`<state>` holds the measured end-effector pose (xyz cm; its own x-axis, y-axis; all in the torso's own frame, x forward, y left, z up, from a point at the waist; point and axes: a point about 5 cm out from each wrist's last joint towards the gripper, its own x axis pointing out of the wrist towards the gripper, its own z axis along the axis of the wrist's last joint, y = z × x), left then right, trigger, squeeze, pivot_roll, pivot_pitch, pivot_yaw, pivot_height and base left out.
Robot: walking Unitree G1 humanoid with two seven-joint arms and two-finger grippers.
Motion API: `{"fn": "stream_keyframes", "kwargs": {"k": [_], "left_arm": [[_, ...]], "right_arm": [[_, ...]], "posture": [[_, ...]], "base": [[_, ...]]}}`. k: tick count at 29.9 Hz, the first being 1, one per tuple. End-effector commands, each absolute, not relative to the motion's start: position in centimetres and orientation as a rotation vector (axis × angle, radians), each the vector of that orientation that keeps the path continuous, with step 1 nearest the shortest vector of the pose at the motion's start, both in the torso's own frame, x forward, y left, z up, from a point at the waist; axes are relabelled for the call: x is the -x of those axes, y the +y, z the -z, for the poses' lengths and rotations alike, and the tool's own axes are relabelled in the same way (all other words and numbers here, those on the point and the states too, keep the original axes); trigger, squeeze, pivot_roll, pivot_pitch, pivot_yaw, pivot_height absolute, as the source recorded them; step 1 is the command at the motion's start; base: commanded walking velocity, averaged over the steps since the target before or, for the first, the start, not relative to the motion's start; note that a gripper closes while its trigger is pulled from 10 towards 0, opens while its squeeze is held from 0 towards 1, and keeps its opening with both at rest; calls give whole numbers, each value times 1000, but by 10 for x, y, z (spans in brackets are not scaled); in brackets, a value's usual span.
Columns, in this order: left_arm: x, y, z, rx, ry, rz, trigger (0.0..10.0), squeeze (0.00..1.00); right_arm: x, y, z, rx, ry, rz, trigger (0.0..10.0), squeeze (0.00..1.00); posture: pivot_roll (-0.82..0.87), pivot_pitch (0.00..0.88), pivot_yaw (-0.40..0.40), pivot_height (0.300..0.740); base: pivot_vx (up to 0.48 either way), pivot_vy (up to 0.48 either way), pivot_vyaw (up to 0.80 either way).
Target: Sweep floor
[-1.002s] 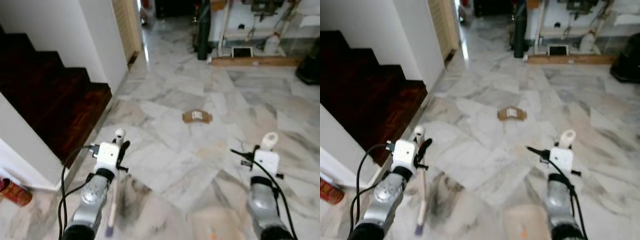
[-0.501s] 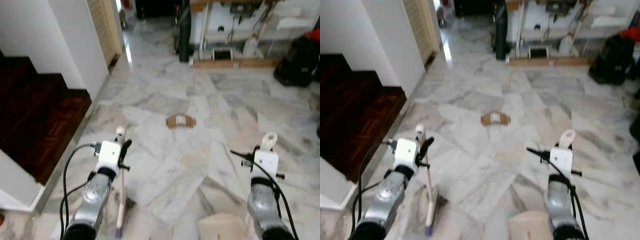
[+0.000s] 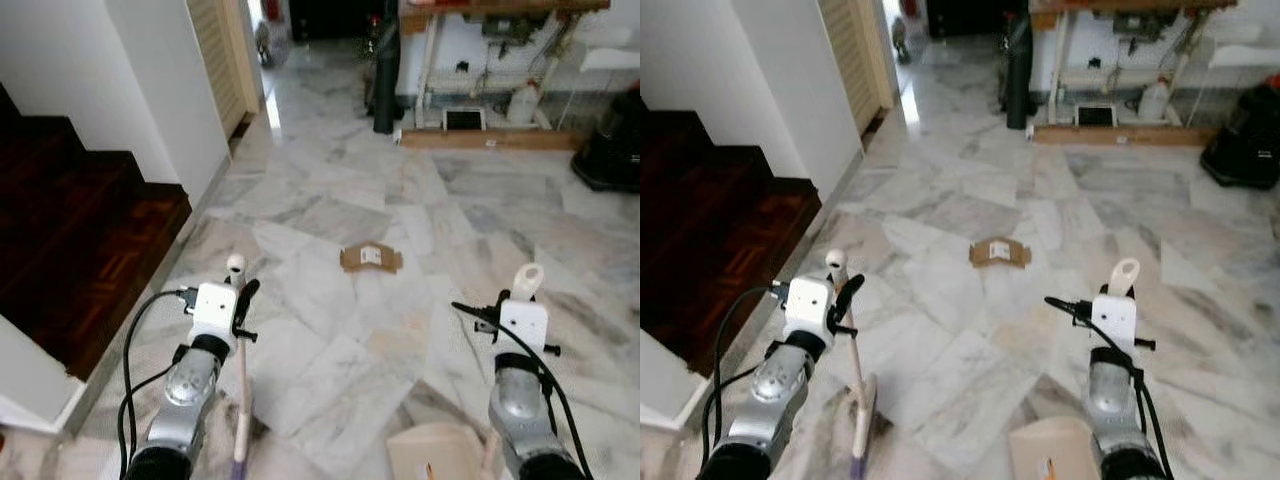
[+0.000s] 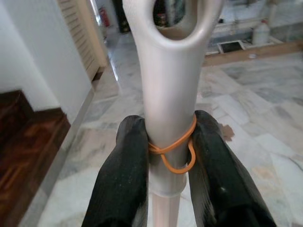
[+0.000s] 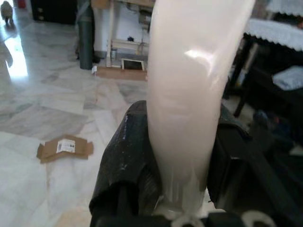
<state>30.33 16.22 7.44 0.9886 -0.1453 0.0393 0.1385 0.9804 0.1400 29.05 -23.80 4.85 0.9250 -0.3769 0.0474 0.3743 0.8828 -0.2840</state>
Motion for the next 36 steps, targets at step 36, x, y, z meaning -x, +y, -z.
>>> {"fn": "stream_keyframes", "kwargs": {"k": [36], "left_arm": [[-305, 180, -70, -62, -51, 43, 10000, 0]], "right_arm": [[-296, -240, -60, 285, -44, 357, 10000, 0]], "posture": [[1, 0, 6, 740]], "base": [[305, 0, 0]]}}
